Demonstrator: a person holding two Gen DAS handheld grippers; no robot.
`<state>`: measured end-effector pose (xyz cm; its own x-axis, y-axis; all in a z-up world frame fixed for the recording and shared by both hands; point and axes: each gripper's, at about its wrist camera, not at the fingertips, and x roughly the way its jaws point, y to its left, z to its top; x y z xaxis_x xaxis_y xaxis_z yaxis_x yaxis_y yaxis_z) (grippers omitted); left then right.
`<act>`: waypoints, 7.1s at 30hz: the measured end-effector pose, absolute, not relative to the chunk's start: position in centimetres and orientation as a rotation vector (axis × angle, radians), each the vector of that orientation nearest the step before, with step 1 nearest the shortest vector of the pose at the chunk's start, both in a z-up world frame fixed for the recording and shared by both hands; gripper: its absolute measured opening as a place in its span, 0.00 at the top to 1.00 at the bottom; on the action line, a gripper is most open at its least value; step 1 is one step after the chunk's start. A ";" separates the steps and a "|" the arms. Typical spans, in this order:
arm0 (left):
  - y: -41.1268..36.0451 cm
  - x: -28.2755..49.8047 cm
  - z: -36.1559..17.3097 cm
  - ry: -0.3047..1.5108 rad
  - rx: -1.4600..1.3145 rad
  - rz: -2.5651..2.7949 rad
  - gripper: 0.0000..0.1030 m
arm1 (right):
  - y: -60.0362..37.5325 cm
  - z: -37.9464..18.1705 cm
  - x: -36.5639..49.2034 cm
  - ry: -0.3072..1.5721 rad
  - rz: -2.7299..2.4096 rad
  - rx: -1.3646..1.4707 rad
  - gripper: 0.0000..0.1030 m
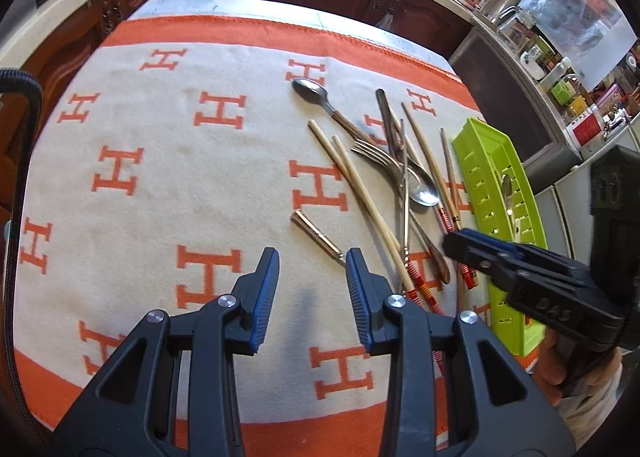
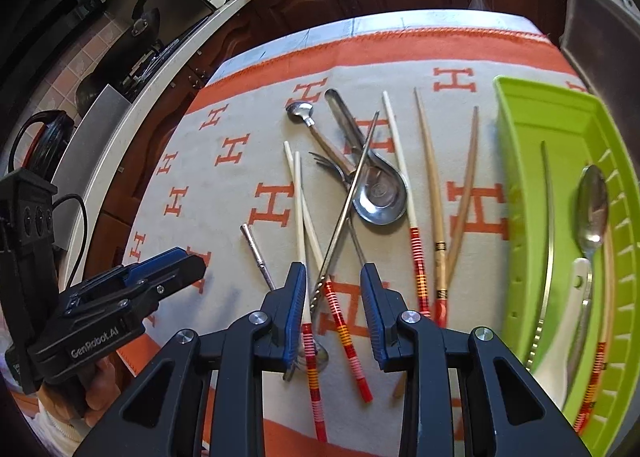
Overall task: Organize utensils
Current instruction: 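Grasp a steel chopstick with the right tool while the left tool grasps a red-banded wooden chopstick, then carry both chopsticks into the green tray and open both tools, then move both open tools back over the utensil pile, then close the right tool on a red-striped chopstick and lift it, then carry the chopstick over the tray with the right tool while the left tool grasps a gold-handled teaspoon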
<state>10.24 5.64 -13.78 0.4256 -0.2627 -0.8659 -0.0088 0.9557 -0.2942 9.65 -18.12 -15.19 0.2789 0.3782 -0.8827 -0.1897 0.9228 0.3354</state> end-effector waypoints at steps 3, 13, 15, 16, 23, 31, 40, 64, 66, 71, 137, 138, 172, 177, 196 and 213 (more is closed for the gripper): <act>5.1 10.6 -14.0 1.122 -0.267 -0.179 0.70 | -17.2 -16.7 10.4 1.245 0.375 0.160 0.77; 3.8 12.9 -14.8 1.152 -0.334 -0.260 0.70 | -14.9 -20.4 12.4 1.284 0.393 0.153 0.87; 3.3 13.6 -15.5 1.171 -0.348 -0.273 0.70 | -14.6 -20.5 12.4 1.276 0.395 0.153 0.89; 3.0 14.0 -15.8 1.184 -0.356 -0.279 0.70 | -14.5 -20.6 12.5 1.274 0.395 0.157 0.89; 1.0 15.6 -18.1 1.242 -0.376 -0.297 0.70 | -14.4 -20.8 12.2 1.251 0.404 0.165 0.90; 0.3 16.6 -18.8 1.236 -0.390 -0.276 0.71 | -15.8 -20.4 11.1 1.231 0.409 0.216 0.92; 0.5 16.9 -19.1 1.235 -0.412 -0.248 0.81 | -17.0 -19.4 9.9 1.209 0.406 0.251 0.95; -1.2 13.9 -11.6 1.107 -0.418 -0.281 0.97 | -23.0 -12.1 6.2 1.082 0.337 0.312 0.95; -1.8 13.9 -10.1 1.092 -0.413 -0.303 0.97 | -24.2 -10.8 5.8 1.070 0.315 0.303 0.95; -5.7 14.6 -7.2 1.066 -0.338 -0.314 0.97 | -29.4 -8.3 5.2 1.044 0.197 0.285 0.95; -1.2 10.2 -14.7 1.291 -0.135 -0.234 0.96 | -23.0 -11.9 3.9 1.167 0.321 0.132 0.84; -0.6 10.1 -15.2 1.304 -0.156 -0.228 0.96 | -22.2 -12.1 4.0 1.173 0.337 0.124 0.84; 2.6 8.9 -18.1 1.325 -0.312 -0.174 0.77 | -13.6 -18.1 8.5 1.177 0.493 -0.118 0.95; 2.3 8.6 -17.8 1.321 -0.343 -0.204 0.77 | -16.1 -15.3 7.3 1.126 0.505 0.000 0.95; -1.9 11.2 -18.4 1.378 -0.266 -0.131 0.77 | -32.9 -10.6 2.8 0.999 0.137 0.232 0.95; -8.7 15.2 -18.2 1.316 -0.011 -0.129 0.73 | -36.5 -14.4 3.1 1.068 0.015 0.321 0.82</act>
